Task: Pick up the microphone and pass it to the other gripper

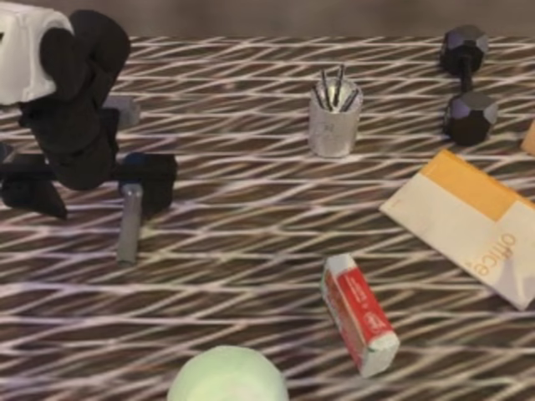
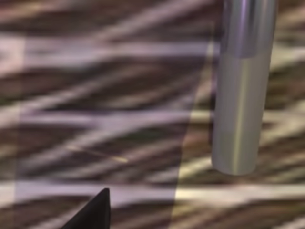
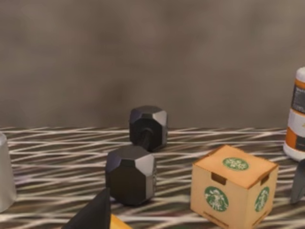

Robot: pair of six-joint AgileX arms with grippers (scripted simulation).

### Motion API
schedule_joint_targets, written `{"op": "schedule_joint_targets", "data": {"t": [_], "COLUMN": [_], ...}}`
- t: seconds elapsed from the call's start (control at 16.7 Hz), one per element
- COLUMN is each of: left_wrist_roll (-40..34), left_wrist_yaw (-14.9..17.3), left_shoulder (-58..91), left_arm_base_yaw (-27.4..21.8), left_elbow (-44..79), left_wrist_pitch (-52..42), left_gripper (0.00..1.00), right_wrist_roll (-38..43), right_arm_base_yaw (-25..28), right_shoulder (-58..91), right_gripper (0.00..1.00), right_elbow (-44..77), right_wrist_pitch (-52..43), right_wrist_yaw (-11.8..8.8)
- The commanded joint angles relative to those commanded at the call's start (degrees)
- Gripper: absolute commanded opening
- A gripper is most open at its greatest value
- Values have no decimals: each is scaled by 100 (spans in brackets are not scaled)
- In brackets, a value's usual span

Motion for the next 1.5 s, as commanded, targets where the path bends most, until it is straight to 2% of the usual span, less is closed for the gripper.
{"op": "schedule_joint_targets", "data": {"t": [0.3,0.78,1.08,1.5], "left_wrist_roll": [16,77,81,81], "left_wrist_yaw": [3,13,15,15], "left_shoulder": [45,1068,1167,1167], "left_arm_base_yaw": [27,62,65,65], "left_elbow": [-64,-800,-865,-865], "left_wrist_pitch": [102,1902,2035,2035], "left_gripper": [100,100,100,47], "right_wrist_roll": [0,0,0,0], "right_arm_base_yaw": [0,0,0,0], "right_shoulder": [0,0,0,0], "right_gripper": [100,100,100,100], "right_elbow": [0,0,0,0], "right_wrist_pitch": [0,0,0,0], "right_wrist_yaw": [0,0,0,0]}}
